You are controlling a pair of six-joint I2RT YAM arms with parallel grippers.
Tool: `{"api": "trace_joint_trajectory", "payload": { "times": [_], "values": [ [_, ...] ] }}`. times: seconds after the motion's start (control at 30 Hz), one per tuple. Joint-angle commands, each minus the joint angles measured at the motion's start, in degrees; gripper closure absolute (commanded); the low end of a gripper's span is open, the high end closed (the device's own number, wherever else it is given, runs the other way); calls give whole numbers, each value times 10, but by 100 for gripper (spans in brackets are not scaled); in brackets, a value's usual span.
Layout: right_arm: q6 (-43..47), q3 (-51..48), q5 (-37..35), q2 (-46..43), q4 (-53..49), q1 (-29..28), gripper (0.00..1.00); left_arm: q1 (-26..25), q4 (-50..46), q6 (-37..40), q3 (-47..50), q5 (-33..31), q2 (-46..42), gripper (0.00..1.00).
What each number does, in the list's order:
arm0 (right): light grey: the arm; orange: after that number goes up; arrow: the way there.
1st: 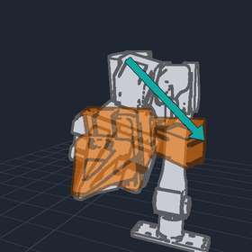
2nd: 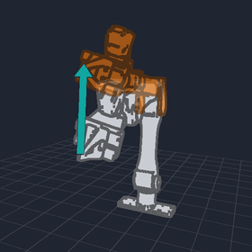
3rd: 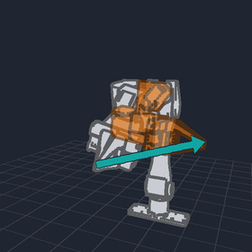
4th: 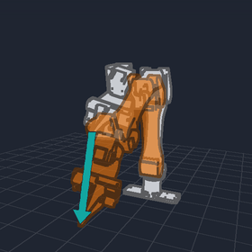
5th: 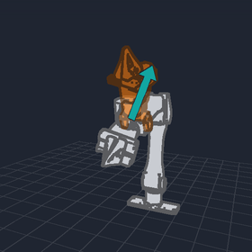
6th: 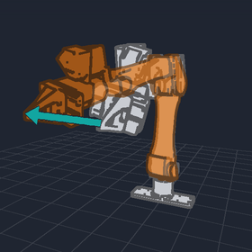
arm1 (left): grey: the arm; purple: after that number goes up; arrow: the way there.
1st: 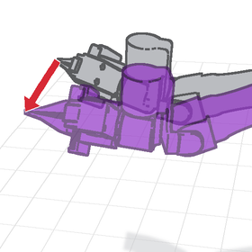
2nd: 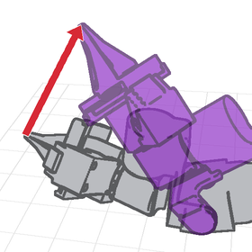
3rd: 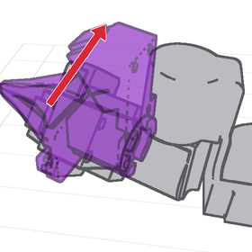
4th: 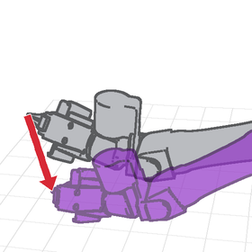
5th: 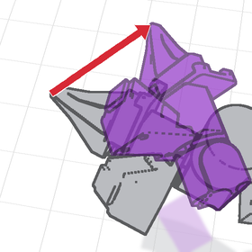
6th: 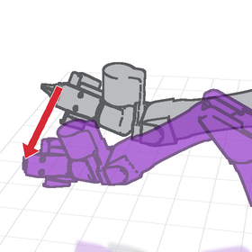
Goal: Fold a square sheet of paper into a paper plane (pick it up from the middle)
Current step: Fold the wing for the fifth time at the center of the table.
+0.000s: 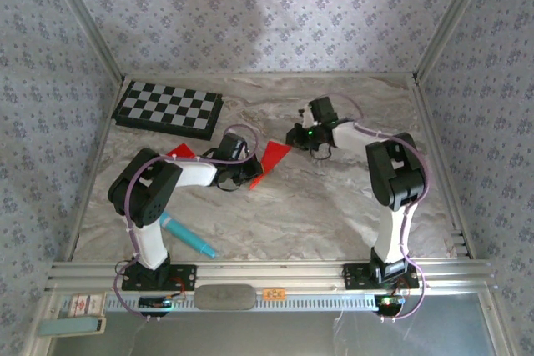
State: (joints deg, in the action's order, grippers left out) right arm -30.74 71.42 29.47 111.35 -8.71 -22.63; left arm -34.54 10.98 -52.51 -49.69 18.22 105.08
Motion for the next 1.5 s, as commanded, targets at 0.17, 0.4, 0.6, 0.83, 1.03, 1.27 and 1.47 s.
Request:
{"api": "trace_joint_trajectory", "payload": {
  "times": [0.17,0.4,0.6,0.83,1.03,1.27,1.47],
  "values": [
    [-43,6,42,51,10,-60,90,-2,-98,15,-3,-17,19,100],
    [-24,48,13,103,-42,-61,91,1,-104,16,-16,-5,-11,100],
    [-13,61,-11,128,-94,-59,91,2,-89,57,-44,49,-44,92],
    [-11,69,-14,141,-122,-58,92,-2,-103,85,-72,60,-17,90],
    [-5,81,-17,150,-142,-58,92,0,-112,93,-75,51,12,95],
    [-3,91,-26,160,-159,-58,93,1,-123,104,-64,50,36,99],
    [1,111,-54,176,-202,-58,93,1,-148,157,-40,83,31,100]
  ]
}}
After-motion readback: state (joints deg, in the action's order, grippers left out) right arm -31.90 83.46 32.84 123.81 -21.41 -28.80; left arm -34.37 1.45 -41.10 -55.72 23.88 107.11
